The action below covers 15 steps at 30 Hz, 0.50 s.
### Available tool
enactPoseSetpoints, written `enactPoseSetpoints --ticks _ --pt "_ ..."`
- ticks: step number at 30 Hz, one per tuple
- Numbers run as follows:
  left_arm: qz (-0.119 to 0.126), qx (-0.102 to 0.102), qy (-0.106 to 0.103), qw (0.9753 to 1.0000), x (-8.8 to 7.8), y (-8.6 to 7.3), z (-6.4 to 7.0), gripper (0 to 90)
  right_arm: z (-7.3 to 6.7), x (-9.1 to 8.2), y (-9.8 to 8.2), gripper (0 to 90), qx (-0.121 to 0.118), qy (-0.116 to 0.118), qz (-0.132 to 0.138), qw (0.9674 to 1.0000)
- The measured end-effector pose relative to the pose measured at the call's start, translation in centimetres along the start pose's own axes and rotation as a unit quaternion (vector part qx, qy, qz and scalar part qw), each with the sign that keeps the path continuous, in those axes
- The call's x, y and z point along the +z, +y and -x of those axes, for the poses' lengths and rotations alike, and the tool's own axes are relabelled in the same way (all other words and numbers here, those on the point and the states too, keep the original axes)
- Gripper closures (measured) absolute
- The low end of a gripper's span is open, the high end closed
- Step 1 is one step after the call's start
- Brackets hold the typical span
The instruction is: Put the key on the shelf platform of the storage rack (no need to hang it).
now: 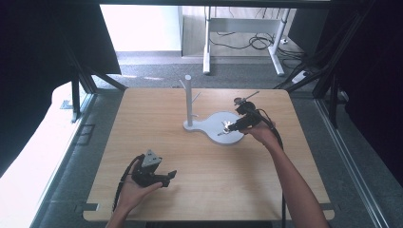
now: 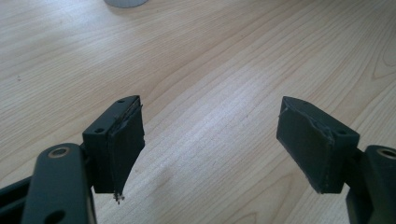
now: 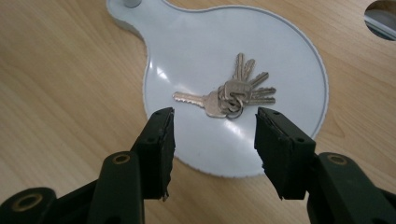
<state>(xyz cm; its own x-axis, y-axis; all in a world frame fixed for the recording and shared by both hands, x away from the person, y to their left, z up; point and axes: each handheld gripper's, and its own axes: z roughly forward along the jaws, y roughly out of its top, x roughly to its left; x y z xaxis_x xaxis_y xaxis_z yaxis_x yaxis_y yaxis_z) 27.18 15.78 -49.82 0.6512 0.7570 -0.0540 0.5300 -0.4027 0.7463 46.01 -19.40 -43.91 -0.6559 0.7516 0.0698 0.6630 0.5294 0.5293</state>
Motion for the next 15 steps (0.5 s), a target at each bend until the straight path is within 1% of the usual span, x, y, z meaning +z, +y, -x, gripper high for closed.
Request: enactPoseSetpoints --ticks 1,2,3,4,5,6,8,11,15 --pt "0.001 -0.001 0.000 1.0000 -0.1 0.0 0.0 23.5 -0.3 -0.9 -1.0 47.7 -0.004 0.002 0.013 0.9999" --pt "0.001 -0.001 0.000 1.0000 -0.1 0.0 0.0 23.5 -0.3 -0.9 -1.0 47.7 -0.004 0.002 0.013 0.9999" --pt "0.002 0.000 -0.001 1.0000 -0.3 0.0 0.1 23.5 -0.4 -1.3 -1.4 47.4 -0.003 0.003 0.017 0.9999" --pt "0.008 0.002 0.000 1.0000 -0.4 0.0 0.1 23.5 -0.5 -1.9 -2.2 47.4 -0.006 0.006 0.027 0.9996" --pt "0.013 0.003 0.000 0.9999 -0.5 0.1 0.2 23.9 -0.5 -2.6 -3.0 47.4 -0.003 0.008 0.036 0.9993" --pt "0.022 0.004 -0.003 0.9997 -0.7 0.2 0.3 24.1 -0.5 -3.5 -4.1 47.6 -0.007 0.007 0.045 0.9989" --pt "0.031 0.009 -0.004 0.9995 -1.0 0.4 0.4 24.3 -0.5 -4.4 -5.2 47.8 -0.010 0.010 0.049 0.9987" --pt "0.031 0.008 -0.004 0.9995 -0.9 0.4 0.4 24.4 -0.3 -5.7 -7.2 48.4 -0.013 0.013 0.060 0.9981" --pt "0.021 0.006 -0.004 0.9998 -0.6 0.3 0.3 24.3 -0.1 -6.7 -9.8 48.2 -0.016 0.012 0.067 0.9976"
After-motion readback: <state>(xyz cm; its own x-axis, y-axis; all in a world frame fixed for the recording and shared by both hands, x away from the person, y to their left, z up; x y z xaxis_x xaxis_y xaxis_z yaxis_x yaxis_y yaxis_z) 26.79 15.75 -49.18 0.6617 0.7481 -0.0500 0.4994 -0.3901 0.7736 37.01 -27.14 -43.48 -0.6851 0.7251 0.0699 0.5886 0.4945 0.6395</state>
